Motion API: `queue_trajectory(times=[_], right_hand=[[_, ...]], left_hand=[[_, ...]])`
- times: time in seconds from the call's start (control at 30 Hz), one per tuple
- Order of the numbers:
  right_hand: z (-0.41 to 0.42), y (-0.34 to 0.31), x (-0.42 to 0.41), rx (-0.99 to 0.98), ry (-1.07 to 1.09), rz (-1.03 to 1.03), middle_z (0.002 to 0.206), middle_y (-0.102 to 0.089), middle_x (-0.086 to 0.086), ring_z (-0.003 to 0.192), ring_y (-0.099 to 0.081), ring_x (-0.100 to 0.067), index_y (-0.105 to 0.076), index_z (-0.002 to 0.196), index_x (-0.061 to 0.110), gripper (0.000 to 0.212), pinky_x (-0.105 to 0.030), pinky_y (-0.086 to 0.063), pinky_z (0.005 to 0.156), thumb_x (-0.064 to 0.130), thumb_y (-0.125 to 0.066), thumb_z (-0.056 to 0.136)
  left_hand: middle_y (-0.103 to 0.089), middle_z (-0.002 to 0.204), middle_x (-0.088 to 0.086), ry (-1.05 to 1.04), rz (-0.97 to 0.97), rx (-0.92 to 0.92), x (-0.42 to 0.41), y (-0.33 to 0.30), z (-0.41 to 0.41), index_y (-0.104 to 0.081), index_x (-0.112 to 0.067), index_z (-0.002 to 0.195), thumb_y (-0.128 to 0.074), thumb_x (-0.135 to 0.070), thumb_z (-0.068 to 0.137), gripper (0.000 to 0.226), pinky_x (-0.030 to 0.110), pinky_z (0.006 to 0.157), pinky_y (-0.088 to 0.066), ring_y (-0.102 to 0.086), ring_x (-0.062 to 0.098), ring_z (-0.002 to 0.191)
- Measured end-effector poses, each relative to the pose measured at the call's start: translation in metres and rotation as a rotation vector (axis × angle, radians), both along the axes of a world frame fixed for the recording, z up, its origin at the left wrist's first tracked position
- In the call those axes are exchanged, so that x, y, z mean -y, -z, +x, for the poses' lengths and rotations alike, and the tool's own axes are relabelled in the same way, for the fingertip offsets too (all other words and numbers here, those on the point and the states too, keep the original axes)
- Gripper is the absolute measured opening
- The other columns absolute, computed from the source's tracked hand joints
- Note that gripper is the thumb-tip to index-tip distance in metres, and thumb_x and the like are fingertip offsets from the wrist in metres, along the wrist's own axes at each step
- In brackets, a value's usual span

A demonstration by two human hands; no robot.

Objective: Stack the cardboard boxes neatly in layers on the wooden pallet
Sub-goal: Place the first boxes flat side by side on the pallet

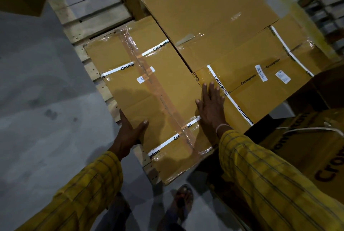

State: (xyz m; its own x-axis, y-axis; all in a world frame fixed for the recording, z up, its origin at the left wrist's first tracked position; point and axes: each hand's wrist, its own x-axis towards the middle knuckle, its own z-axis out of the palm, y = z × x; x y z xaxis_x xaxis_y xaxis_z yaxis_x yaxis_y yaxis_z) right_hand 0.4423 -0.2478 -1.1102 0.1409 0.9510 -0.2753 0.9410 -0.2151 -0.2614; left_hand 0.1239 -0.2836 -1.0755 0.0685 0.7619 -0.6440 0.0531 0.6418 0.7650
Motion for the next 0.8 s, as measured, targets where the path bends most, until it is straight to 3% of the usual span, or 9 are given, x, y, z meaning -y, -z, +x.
queue_trajectory(times=[0.17, 0.3, 0.4, 0.57, 0.7, 0.8], right_hand=[[-0.009, -0.001, 0.001, 0.054, 0.019, -0.014, 0.173, 0.009, -0.011, 0.158, 0.004, -0.039, -0.001, 0.166, 0.019, 0.071, -0.066, -0.005, 0.123, 0.052, -0.019, 0.106], [-0.018, 0.006, 0.004, 0.128, 0.029, -0.017, 0.172, 0.016, -0.009, 0.158, 0.011, -0.038, 0.01, 0.165, 0.021, 0.077, -0.065, 0.001, 0.123, 0.062, -0.012, 0.103], [-0.017, 0.004, 0.001, 0.11, 0.012, -0.064, 0.17, 0.022, -0.01, 0.157, 0.016, -0.038, 0.015, 0.163, 0.021, 0.081, -0.067, 0.002, 0.122, 0.066, -0.008, 0.101], [-0.022, 0.002, 0.001, 0.141, 0.011, -0.092, 0.168, 0.028, -0.01, 0.155, 0.023, -0.038, 0.019, 0.162, 0.021, 0.091, -0.067, 0.01, 0.12, 0.077, -0.009, 0.097], [-0.022, -0.002, -0.003, 0.145, 0.018, -0.163, 0.166, 0.033, -0.01, 0.154, 0.025, -0.037, 0.024, 0.161, 0.022, 0.093, -0.067, 0.008, 0.122, 0.078, -0.008, 0.093], [-0.03, -0.018, -0.01, 0.105, 0.043, -0.236, 0.165, 0.036, -0.01, 0.153, 0.027, -0.039, 0.024, 0.161, 0.021, 0.095, -0.069, 0.008, 0.12, 0.076, -0.017, 0.095]], left_hand=[[-0.04, 0.146, -0.005, 0.03, -0.032, -0.01, -0.002, -0.001, -0.002, 0.01, -0.053, 0.156, -0.072, -0.027, 0.095, 0.105, 0.029, 0.057, -0.061, -0.054, 0.01, 0.112], [-0.038, 0.144, -0.006, 0.023, -0.041, -0.044, -0.002, 0.003, -0.001, 0.013, -0.051, 0.155, -0.073, -0.026, 0.095, 0.108, 0.031, 0.057, -0.062, -0.051, 0.025, 0.122], [-0.038, 0.142, -0.007, 0.042, -0.057, -0.048, -0.002, 0.005, -0.001, 0.014, -0.049, 0.155, -0.072, -0.027, 0.095, 0.108, 0.034, 0.059, -0.062, -0.048, 0.026, 0.125], [-0.035, 0.146, -0.007, 0.025, -0.062, -0.061, -0.006, 0.004, 0.0, 0.016, -0.048, 0.155, -0.074, -0.028, 0.094, 0.111, 0.055, 0.083, -0.057, -0.045, 0.025, 0.127], [-0.034, 0.14, -0.007, 0.052, -0.097, -0.061, -0.01, 0.008, -0.001, 0.016, -0.044, 0.156, -0.075, -0.03, 0.093, 0.112, 0.063, 0.097, -0.051, -0.043, 0.026, 0.126], [-0.034, 0.147, -0.003, 0.156, -0.079, -0.126, -0.016, 0.001, -0.01, 0.021, -0.035, 0.156, -0.081, -0.045, 0.085, 0.124, 0.062, 0.107, -0.045, -0.042, 0.031, 0.135]])
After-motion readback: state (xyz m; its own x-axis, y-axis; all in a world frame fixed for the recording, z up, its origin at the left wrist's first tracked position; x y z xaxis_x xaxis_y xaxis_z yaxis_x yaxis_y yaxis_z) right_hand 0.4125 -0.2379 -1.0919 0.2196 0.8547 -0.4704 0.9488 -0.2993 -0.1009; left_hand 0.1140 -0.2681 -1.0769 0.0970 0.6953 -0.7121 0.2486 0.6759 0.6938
